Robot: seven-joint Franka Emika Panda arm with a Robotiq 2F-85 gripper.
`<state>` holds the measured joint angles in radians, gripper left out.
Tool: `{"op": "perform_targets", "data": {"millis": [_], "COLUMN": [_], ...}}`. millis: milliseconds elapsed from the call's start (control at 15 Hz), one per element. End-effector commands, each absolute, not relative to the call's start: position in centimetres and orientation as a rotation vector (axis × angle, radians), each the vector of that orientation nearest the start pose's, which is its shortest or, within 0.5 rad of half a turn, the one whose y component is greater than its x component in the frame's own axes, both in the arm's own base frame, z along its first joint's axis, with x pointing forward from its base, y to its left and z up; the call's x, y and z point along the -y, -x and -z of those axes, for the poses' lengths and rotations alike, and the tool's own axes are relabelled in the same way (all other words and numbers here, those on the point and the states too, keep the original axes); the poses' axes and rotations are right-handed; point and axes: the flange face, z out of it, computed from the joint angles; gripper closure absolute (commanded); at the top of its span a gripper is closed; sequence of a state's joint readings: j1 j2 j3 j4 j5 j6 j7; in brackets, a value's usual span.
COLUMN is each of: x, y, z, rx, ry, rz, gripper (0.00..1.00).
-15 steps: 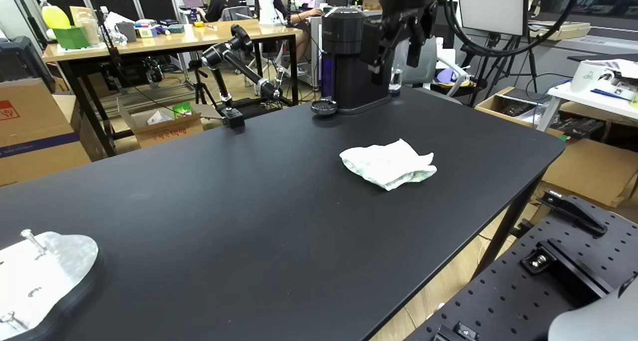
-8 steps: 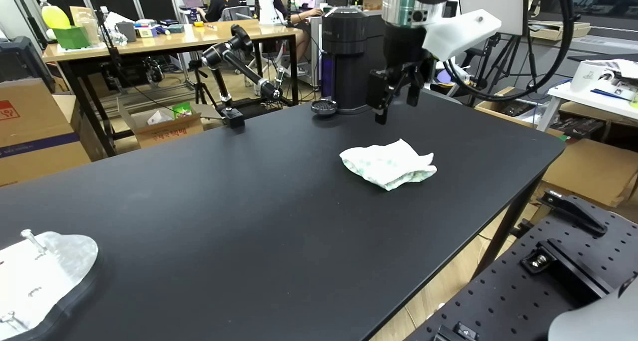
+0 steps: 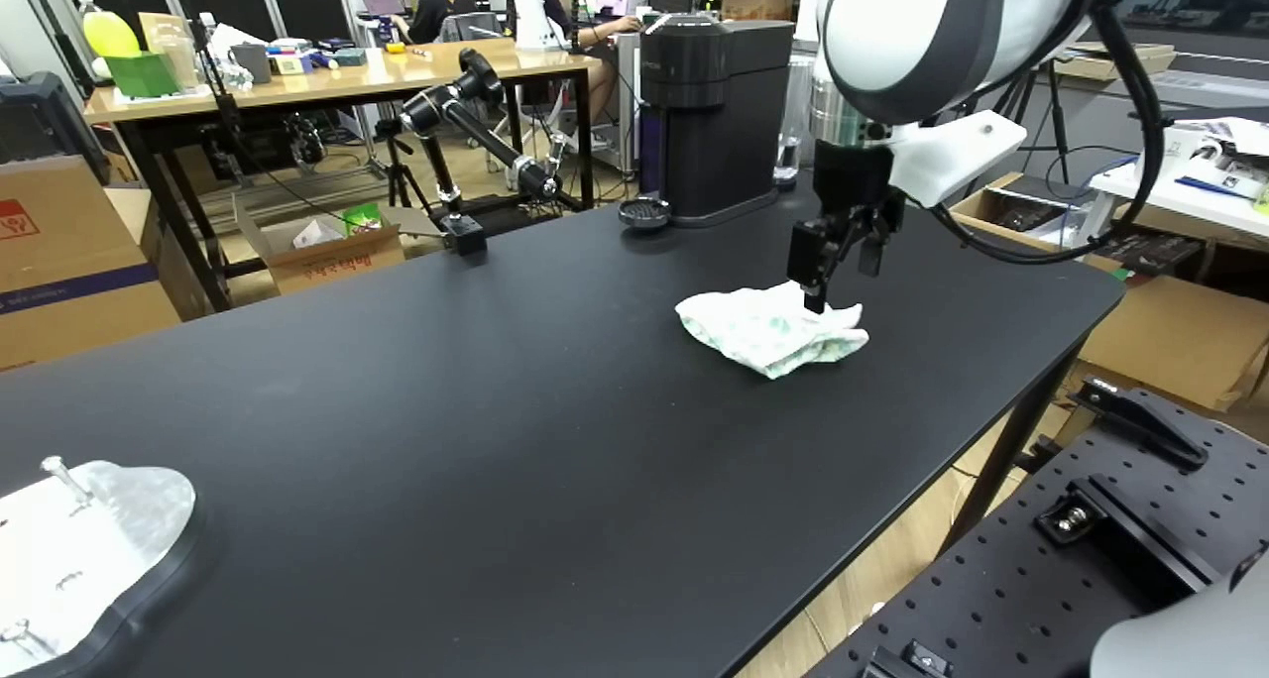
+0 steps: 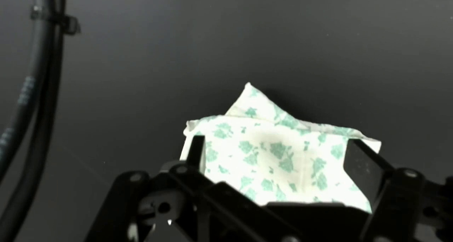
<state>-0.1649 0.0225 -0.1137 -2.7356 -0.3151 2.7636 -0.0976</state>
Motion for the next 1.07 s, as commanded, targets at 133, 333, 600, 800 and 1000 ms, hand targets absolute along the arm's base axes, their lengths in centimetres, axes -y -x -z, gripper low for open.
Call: {"op": "perform_targets", "data": {"millis": [133,333,600,800,1000], "x": [9.8,9.3,8.7,8.4,8.0], "y": [-39.8,-40.8,-41.8,-42.3,-42.5], "z": [-18.8,-18.4,-18.2,-17.9,-17.7], "rx": [0.291,0.357,0.432,0.469,0.505], "ry": [3.217,3.206,3.188,3.167,3.148], "rz": [-0.066,-0.036,0.001,0.014,0.016], "gripper": [0.0,0.0,0.4,0.63,0.83]}}
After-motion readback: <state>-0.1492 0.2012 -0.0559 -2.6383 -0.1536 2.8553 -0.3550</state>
